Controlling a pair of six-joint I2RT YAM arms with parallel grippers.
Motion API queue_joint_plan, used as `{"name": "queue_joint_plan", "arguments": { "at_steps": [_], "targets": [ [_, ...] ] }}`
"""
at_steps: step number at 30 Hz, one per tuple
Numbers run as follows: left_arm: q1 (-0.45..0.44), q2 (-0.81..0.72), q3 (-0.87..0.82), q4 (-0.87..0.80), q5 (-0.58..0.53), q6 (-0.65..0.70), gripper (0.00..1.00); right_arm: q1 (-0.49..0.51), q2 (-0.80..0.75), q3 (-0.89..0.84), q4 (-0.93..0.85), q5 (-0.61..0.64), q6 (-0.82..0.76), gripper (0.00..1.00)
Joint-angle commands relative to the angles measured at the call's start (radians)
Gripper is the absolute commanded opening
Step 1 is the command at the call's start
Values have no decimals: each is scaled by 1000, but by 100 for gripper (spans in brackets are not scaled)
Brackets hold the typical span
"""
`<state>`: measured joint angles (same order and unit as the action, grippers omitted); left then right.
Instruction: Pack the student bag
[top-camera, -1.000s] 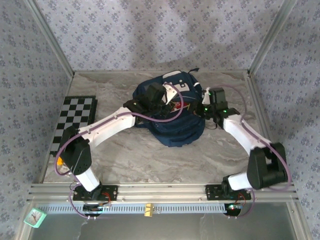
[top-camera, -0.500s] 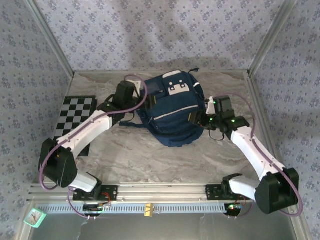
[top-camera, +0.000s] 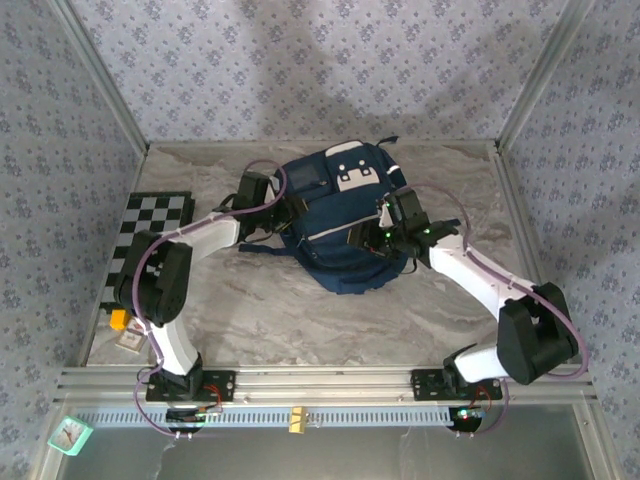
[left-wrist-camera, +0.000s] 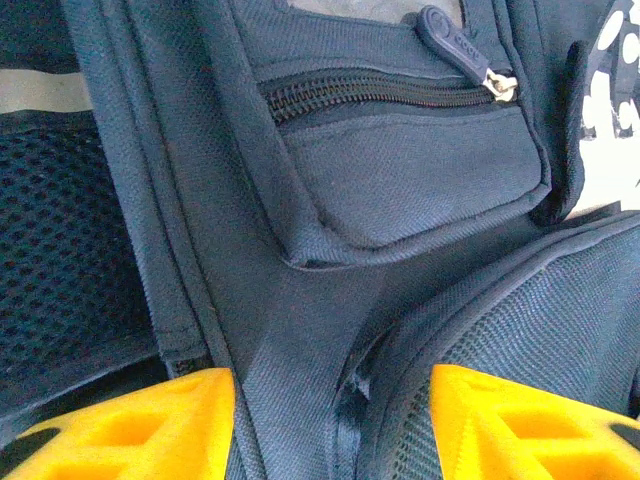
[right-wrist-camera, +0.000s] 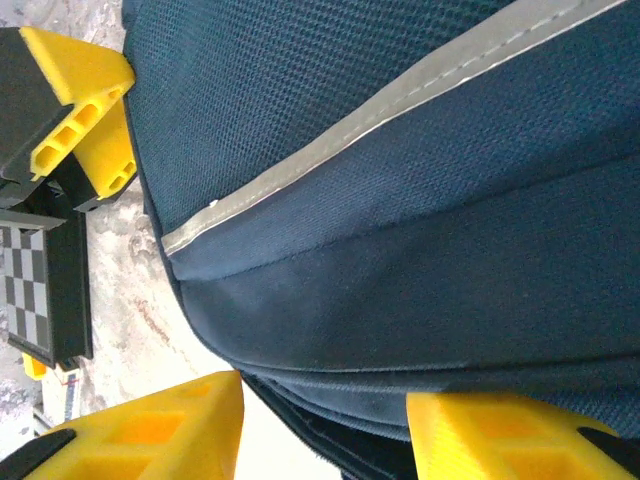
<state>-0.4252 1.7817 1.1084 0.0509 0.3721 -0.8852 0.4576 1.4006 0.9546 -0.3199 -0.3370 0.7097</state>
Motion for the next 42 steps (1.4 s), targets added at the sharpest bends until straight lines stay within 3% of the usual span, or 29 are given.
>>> {"name": "queue_joint_plan", "arguments": {
  "at_steps": [1,3,7,14,19,24,29,32,39,42],
  "targets": [
    [-22,21,62,81,56,-19,51,-23,35,34,16,16,13,48],
    [-33,43,85,69,73,-15,48,-45,57,36,11,6,10,48],
    [-45,62,114,55,90,-16,28,-84,84,42,27,-9,-16,48],
    [-108,24,102,46,114,-39,3,-174,151,122,-37,-14,-139,49],
    [-204,-16,52,49,25,-117,0,-260,196,203,-95,-13,-222,50],
    [-254,3,67,81,-53,-198,0,-266,148,265,-222,45,-315,54],
    [-278,23,87,84,-114,-269,0,-209,-3,179,-348,182,-332,58],
    [-282,41,83,107,-116,-336,0,-144,-92,98,-397,274,-237,58],
    [-320,56,75,153,-144,-415,0,89,-171,-10,-325,364,-69,57],
    [-331,53,75,158,-156,-423,0,157,-140,-30,-231,413,-24,52]
  ]
}}
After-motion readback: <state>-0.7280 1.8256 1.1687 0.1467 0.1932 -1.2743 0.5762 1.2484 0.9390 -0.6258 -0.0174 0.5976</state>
